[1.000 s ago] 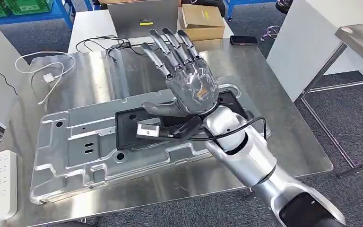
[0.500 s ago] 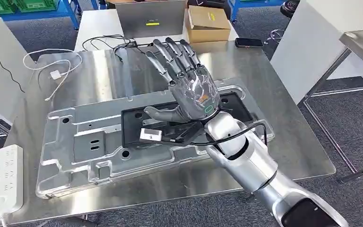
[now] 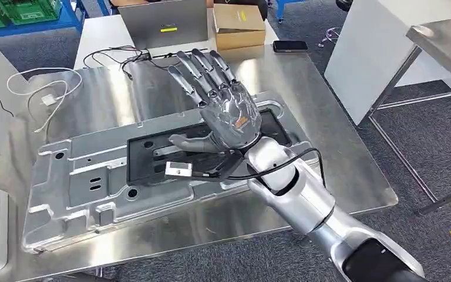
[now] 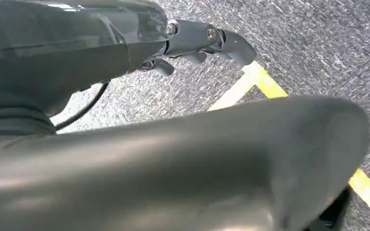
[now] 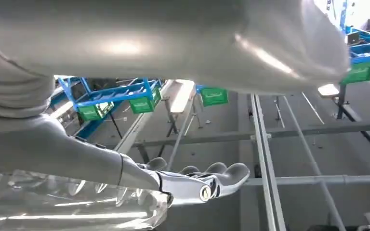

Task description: Take the parts from the cabinet and place them on the table.

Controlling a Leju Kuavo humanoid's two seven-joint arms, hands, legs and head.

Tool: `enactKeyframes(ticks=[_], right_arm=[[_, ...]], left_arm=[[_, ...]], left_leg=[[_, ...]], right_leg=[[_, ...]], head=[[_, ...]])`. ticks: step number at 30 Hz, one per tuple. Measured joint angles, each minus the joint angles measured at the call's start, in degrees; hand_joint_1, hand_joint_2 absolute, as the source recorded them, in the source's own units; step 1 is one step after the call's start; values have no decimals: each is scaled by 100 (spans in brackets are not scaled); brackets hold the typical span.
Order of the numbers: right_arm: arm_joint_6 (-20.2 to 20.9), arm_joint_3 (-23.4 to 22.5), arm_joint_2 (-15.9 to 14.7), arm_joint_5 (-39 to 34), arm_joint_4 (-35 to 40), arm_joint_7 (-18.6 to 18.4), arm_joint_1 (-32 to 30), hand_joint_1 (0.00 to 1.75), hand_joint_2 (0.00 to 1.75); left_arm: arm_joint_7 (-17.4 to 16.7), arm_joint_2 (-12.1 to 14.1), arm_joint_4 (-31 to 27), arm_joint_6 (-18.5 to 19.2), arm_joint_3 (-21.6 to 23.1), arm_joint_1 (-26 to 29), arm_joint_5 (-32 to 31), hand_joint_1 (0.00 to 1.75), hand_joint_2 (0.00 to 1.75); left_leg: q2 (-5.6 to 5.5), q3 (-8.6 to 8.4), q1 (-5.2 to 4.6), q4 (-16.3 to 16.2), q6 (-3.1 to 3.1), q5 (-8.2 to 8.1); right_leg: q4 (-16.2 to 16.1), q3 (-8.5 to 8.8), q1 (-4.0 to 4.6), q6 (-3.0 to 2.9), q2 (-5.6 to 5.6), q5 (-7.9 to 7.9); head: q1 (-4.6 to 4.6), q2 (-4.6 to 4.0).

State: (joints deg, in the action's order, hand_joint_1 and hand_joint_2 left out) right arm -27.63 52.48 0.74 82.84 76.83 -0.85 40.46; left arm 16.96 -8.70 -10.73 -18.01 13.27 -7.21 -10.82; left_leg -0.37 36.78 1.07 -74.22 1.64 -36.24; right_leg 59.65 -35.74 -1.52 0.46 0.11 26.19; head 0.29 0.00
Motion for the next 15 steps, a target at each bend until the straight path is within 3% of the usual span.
enactKeyframes(ticks=[2, 3, 4, 6, 8, 10, 11, 12, 13, 14, 15], right_arm=[[0, 0, 2, -18, 0, 11, 5, 0, 0], [2, 0, 0, -33, 0, 11, 6, 0, 0], [2, -2, -2, -42, 0, 11, 16, 0, 0], [4, 0, -5, -57, 0, 17, 14, 0, 0], [4, 0, -20, -66, 0, 26, 14, 0, 0], [4, 0, -26, -77, 0, 31, 24, 0, 0], [7, 0, -33, -92, 0, 28, 19, 0, 0], [9, 7, -40, -92, 0, 31, 13, 0, 0], [11, 11, -48, -96, 0, 35, 6, 0, 0], [15, 13, -57, -105, 0, 39, 0, 0, 0], [20, 13, -64, -112, 0, 44, -1, 0, 0]], left_arm=[[2, 0, 0, -13, -7, -5, 0, 0, 0], [2, -2, 0, -15, -9, -12, 0, 0, 0], [4, -2, -2, -15, -9, -15, 0, 0, 0], [4, -2, 0, -35, -13, -2, 0, 0, 0], [7, -7, 0, -39, -15, 0, 0, 0, 0], [11, -7, -2, -57, -20, -2, 0, 0, 0], [17, -13, 0, -57, -22, 3, 0, 0, 0], [20, -13, 0, -57, -24, 5, 0, 0, 0], [20, -13, 0, -57, -28, 5, 0, 0, 0], [20, -13, 0, -57, -35, 5, 0, 0, 0], [20, -13, 0, -57, -46, 6, 0, 0, 0]], left_leg=[[7, -557, 24, 1109, 1, 519], [9, -701, 36, 1380, 16, 472], [-11, -694, -15, 1426, 10, 507], [-36, -607, -20, 1401, -20, 522], [-5, -555, 2, 1435, -149, 606], [0, -484, -1, 1435, -229, 664], [13, -430, -14, 1435, -253, 702], [23, -384, -27, 1430, -268, 732], [26, -343, -40, 1427, -276, 759], [26, -308, -53, 1427, -280, 784], [24, -285, -64, 1425, -280, 802]], right_leg=[[9, 2, -16, 33, 3, -20], [11, -21, 0, 68, 7, -38], [20, -45, 27, 96, 15, -60], [-6, -61, 21, 178, 15, -146], [0, -110, -7, 243, 12, -125], [366, -260, 13, 252, 10, 272], [914, -449, 21, 257, 12, 606], [1351, -588, 27, 254, 11, 804], [1615, -651, 30, 252, 11, 876], [1623, -590, 33, 247, 11, 819], [1399, -418, 39, 236, 11, 668]], head=[[-13, 0], [-29, 0], [-44, 0], [-22, 0], [-24, 0], [48, 0], [118, 0], [144, 0], [164, 0], [188, 0], [212, 0]])
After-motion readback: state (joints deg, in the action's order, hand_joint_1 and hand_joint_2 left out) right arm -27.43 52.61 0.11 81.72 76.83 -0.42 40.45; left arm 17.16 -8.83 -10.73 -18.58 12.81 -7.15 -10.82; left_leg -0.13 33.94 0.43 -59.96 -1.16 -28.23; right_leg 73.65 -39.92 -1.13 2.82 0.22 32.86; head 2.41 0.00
